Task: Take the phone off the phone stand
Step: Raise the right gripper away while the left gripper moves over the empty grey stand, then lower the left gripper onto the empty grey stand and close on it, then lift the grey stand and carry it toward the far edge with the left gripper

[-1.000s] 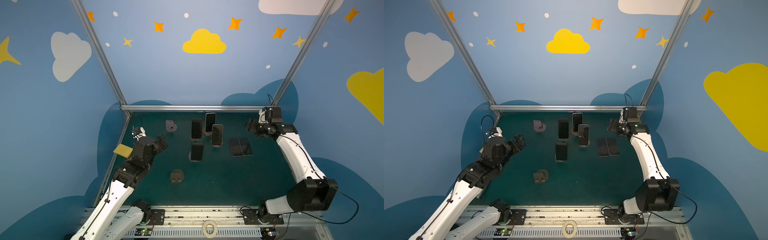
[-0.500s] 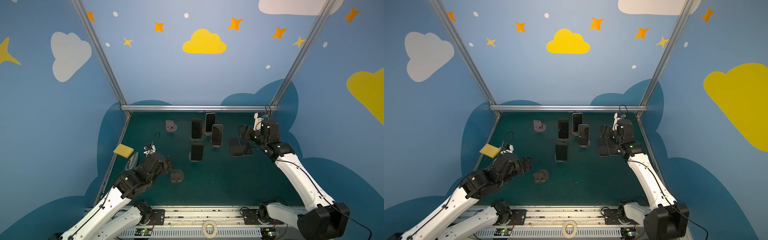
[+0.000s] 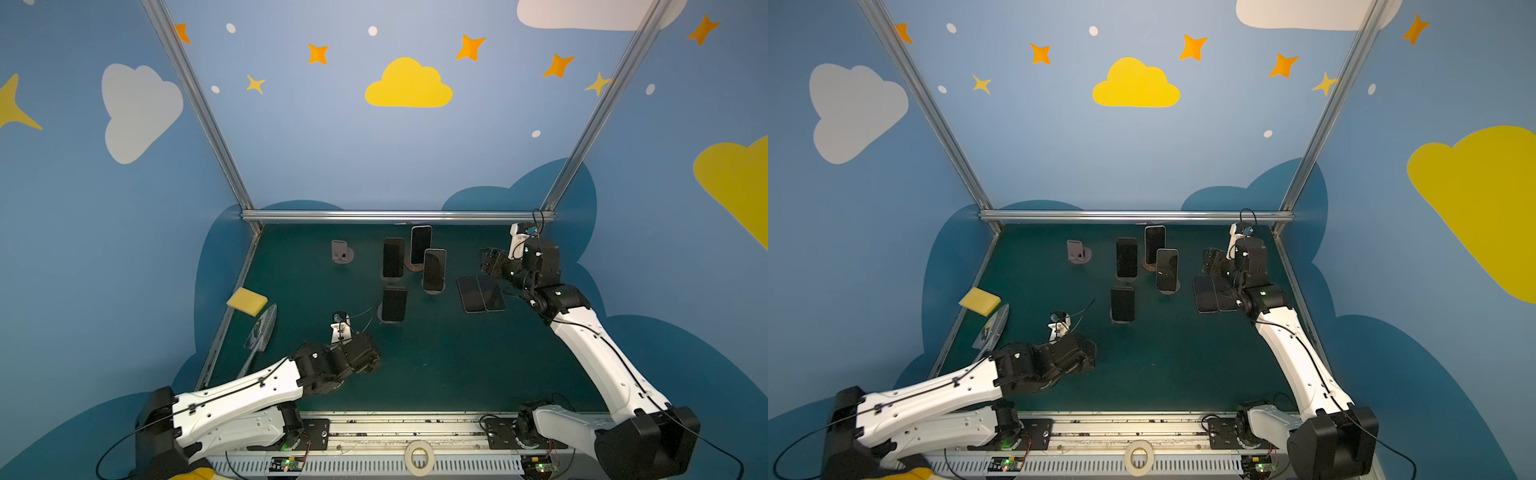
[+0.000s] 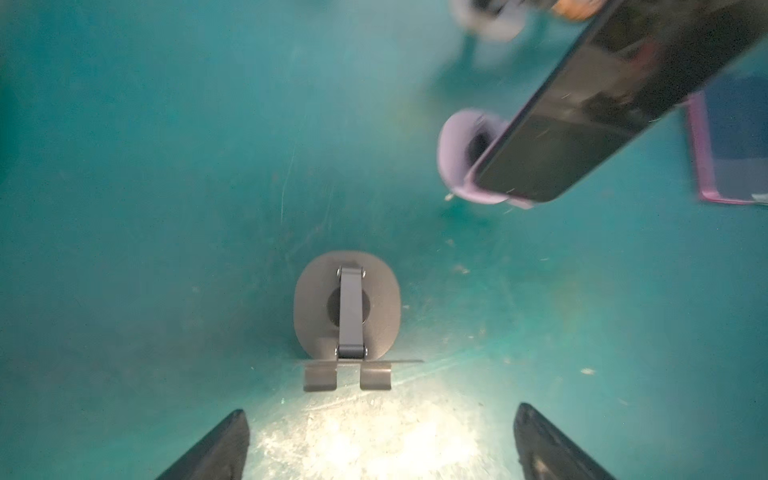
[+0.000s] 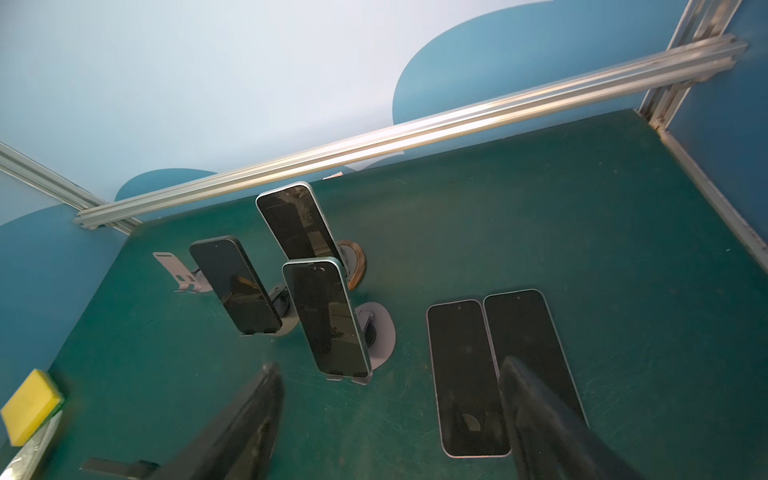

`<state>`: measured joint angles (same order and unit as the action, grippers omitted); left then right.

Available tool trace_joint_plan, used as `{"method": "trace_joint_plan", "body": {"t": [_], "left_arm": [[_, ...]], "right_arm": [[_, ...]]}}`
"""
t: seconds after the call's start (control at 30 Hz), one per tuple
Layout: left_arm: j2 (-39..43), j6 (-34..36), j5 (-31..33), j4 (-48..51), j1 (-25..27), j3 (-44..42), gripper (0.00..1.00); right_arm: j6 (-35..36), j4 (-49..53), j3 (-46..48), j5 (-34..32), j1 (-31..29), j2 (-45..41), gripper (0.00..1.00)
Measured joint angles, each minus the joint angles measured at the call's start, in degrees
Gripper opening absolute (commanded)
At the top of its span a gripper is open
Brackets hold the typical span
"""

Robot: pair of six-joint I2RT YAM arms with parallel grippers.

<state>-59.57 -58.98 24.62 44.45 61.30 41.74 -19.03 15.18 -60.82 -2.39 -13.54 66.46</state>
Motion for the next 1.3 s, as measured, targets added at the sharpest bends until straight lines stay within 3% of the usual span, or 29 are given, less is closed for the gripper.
{"method": "trace_joint_plan", "body": {"t": [0.2,0.57,0.67,0.87,0.97,1.3], "left_arm": [[-2.08,-2.32,1.38,-6.80,-0.22,-4.59,0.91],[-7.50,-0.90,1.84,-14.95,-5.86,-8.17,0.85],[-9.68,0.20,2.16,-15.61,-6.80,-8.11,0.81],[-12.35,2.38,3.50,-15.91,-7.34,-6.78,0.60],[-12.33,3.21,3.85,-15.93,-7.34,-6.03,0.54],[-5.25,3.23,6.08,-9.55,-7.41,-3.82,0.50]], "right_arm": [[1.07,-0.17,0.00,-1.60,0.76,-2.95,0.82],[1.49,-0.37,0.00,-1.66,0.52,-3.34,0.82],[1.51,-0.37,0.00,-1.99,0.42,-3.37,0.82],[1.84,-0.33,0.00,-2.16,0.17,-3.43,0.82],[1.99,-0.33,0.00,-2.12,-0.17,-3.43,0.82],[2.38,-0.35,0.00,-1.88,-0.57,-3.54,0.82]]}}
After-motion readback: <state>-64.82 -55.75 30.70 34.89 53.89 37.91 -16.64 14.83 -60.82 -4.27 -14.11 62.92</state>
